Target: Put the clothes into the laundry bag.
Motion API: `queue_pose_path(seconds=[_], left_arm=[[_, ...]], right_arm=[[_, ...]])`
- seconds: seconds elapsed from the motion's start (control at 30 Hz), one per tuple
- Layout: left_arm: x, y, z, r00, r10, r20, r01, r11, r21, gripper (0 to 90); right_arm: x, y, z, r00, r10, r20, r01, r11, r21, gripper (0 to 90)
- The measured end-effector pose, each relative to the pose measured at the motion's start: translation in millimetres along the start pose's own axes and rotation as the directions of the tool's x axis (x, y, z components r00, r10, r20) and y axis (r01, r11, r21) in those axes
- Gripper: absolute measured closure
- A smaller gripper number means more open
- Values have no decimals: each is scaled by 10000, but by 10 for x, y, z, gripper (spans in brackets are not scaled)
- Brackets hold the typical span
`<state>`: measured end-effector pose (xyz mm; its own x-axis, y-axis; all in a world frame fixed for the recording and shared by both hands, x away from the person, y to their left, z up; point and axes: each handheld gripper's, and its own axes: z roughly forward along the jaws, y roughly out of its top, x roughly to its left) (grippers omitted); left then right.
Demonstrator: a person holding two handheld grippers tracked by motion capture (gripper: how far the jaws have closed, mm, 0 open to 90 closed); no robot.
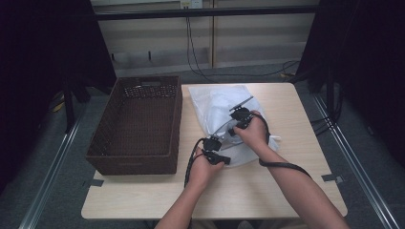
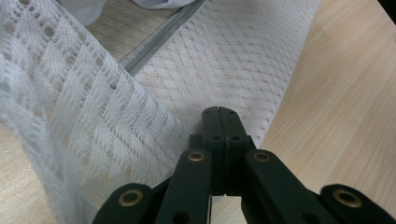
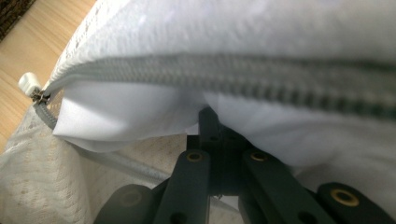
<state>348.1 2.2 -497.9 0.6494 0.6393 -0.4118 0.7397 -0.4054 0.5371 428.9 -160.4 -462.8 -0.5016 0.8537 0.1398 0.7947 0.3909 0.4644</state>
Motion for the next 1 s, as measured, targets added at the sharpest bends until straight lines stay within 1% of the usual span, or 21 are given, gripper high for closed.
queue_pose_path(seconds=[0.03,0.1,0.2,0.23,0.27,0.33,0.37,0.4,0.43,0.47,0.5,0.53,0.57,0.63,0.67,0.73,0.77,0.8,0.87,0.97,1.0], left_arm=[[-1,0,0,10000,-20,-7,20,10000,-5,900],[-5,1,0,10000,-47,-25,47,10000,22,900],[-14,-7,2,9999,-93,86,92,9999,93,900],[-14,-15,-2,10000,-27,16,27,10000,75,900],[-18,-26,3,10000,-86,33,86,9999,-75,900],[-18,-39,6,9998,-147,100,149,9997,-207,900],[-19,-41,2,9998,-137,118,139,9998,-147,900],[-27,-44,1,9996,-245,140,247,9996,-150,900],[-18,-46,-12,9999,-43,127,42,10000,32,900],[-31,-53,-8,9996,-201,195,202,9998,-47,900],[-22,-60,-19,9998,-69,198,68,10000,59,900],[-37,-75,-16,9993,-264,263,267,9996,-95,900],[-36,-92,-27,9995,-208,256,209,9998,-31,900],[-60,-127,-40,9994,-193,286,194,9998,-50,900],[-71,-145,-45,9991,-241,356,244,9997,-91,900],[-64,-172,-70,9991,-139,401,137,9999,48,900],[-73,-185,-70,9986,-300,445,304,9995,-79,900],[-64,-191,-77,9986,-232,479,235,9997,-40,900],[-63,-192,-82,9986,-264,467,264,9997,11,900],[-71,-187,-78,9986,-260,460,260,9997,3,900],[-56,-184,-86,9990,-102,439,96,9999,122,900]], right_arm=[[-4,5,3,9999,-157,45,157,9998,-90,900],[-2,20,3,10000,-25,65,26,9999,-156,900],[-3,31,12,10000,-53,81,54,9998,-196,900],[-7,29,20,9998,-185,-2,185,9997,-179,900],[7,23,17,9999,-124,46,125,9998,-174,900],[21,4,1,9997,-246,38,247,9995,-184,900],[29,-7,-13,9997,-239,14,239,9995,-184,900],[31,-16,-27,9995,-314,-34,313,9993,-187,900],[42,-24,-42,9997,-248,-40,247,9996,-121,900],[44,-36,-57,9996,-273,-111,272,9996,-75,900],[47,-49,-69,9994,-292,-187,293,9996,4,900],[56,-64,-82,9993,-277,-245,279,9996,73,900],[65,-81,-98,9991,-312,-276,315,9995,90,900],[88,-117,-135,9980,-462,-438,463,9989,10,900],[105,-138,-159,9977,-449,-507,445,9990,-87,900],[128,-175,-210,9963,-528,-680,522,9986,-106,900],[144,-193,-238,9962,-503,-715,497,9987,-109,900],[153,-210,-261,9954,-560,-782,549,9983,-170,900],[174,-245,-302,9939,-563,-948,546,9983,-201,900],[221,-316,-321,9930,-608,-1016,602,9981,-94,900],[233,-341,-316,9924,-630,-1060,628,9980,-56,900]])
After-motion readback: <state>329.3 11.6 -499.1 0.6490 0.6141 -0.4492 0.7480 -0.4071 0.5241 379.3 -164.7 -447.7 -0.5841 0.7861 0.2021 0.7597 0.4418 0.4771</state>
